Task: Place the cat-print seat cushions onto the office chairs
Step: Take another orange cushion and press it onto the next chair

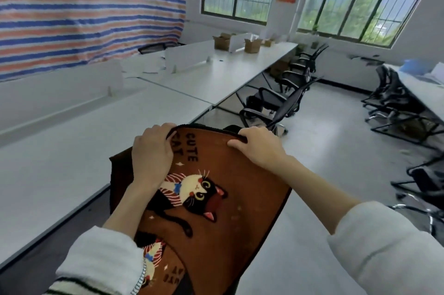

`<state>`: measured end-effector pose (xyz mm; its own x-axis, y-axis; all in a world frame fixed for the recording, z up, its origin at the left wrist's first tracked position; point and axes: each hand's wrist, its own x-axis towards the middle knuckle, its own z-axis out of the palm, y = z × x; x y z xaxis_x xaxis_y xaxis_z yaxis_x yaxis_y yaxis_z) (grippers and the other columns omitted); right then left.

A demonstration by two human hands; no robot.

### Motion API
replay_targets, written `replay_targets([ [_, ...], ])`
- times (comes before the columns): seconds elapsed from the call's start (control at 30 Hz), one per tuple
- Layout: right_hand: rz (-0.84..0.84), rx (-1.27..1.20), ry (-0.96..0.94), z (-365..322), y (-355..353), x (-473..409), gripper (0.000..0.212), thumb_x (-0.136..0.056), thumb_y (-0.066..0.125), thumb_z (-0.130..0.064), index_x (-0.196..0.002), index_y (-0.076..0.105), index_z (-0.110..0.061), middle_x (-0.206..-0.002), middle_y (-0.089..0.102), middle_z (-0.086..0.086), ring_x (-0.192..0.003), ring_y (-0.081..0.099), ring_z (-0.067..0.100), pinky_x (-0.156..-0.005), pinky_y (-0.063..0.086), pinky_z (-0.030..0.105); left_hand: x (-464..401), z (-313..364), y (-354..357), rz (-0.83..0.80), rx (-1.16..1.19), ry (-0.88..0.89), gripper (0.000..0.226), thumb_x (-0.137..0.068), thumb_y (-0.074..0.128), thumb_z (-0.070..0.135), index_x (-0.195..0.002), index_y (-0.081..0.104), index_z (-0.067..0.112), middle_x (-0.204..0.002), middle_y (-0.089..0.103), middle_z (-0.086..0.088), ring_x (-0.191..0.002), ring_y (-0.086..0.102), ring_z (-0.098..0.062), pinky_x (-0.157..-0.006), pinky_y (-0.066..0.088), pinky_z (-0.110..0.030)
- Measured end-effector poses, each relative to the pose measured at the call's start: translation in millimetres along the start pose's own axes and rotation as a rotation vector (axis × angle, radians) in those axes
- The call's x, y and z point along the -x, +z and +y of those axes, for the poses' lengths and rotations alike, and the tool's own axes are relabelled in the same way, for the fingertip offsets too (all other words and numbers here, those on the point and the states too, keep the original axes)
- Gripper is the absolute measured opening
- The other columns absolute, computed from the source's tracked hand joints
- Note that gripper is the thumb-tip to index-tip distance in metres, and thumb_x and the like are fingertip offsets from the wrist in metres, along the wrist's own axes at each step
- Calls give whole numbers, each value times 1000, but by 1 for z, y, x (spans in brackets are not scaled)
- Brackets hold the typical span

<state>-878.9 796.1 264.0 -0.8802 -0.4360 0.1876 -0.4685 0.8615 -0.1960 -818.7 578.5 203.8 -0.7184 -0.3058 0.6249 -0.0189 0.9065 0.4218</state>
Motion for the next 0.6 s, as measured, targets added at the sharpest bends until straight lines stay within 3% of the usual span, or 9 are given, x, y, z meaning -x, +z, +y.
replay_targets([
  [0.1,-160,-59,-14,43,5,-35,32,-90,55,-44,-110,64,-20,-101,66,2,-95,62,25,-74,50,34,-30,8,33,12,-20,-34,25,-93,46,3,-110,63,11,-92,66,-15,-86,58,-35,-78,41,-44],
  [0.2,-218,-144,-6,78,18,-74,25,-89,59,-37,-106,66,-20,-95,65,2,-92,63,26,-76,52,36,-52,13,63,6,-51,-43,22,-94,47,5,-109,63,9,-92,66,-16,-86,58,-37,-79,42,-46],
  [0.3,-204,-171,-37,104,28,-120,15,-91,56,-31,-98,66,-22,-86,62,0,-87,63,26,-68,48,32,-73,16,96,-3,-67,-79,22,-96,45,11,-110,62,8,-95,66,-16,-88,59,-37,-80,43,-46],
  [0.4,-152,-166,-81,126,35,-169,13,-93,53,-29,-93,63,-21,-90,63,2,-90,62,27,-67,42,30,-97,19,128,8,-59,-143,24,-98,43,15,-113,61,8,-101,66,-15,-92,59,-35,-81,44,-44],
  [0.5,-114,-194,-132,154,40,-223,22,-95,49,-27,-105,65,-17,-106,67,6,-96,61,29,-68,42,31,-131,29,163,40,-72,-191,26,-99,42,17,-114,61,7,-103,65,-14,-93,60,-33,-81,45,-43],
  [0.6,-67,-218,-174,182,37,-271,23,-96,47,-25,-108,64,-18,-108,66,9,-100,60,32,-67,37,29,-171,47,189,68,-95,-225,27,-99,43,19,-115,61,9,-104,65,-14,-95,60,-32,-81,46,-41],
])
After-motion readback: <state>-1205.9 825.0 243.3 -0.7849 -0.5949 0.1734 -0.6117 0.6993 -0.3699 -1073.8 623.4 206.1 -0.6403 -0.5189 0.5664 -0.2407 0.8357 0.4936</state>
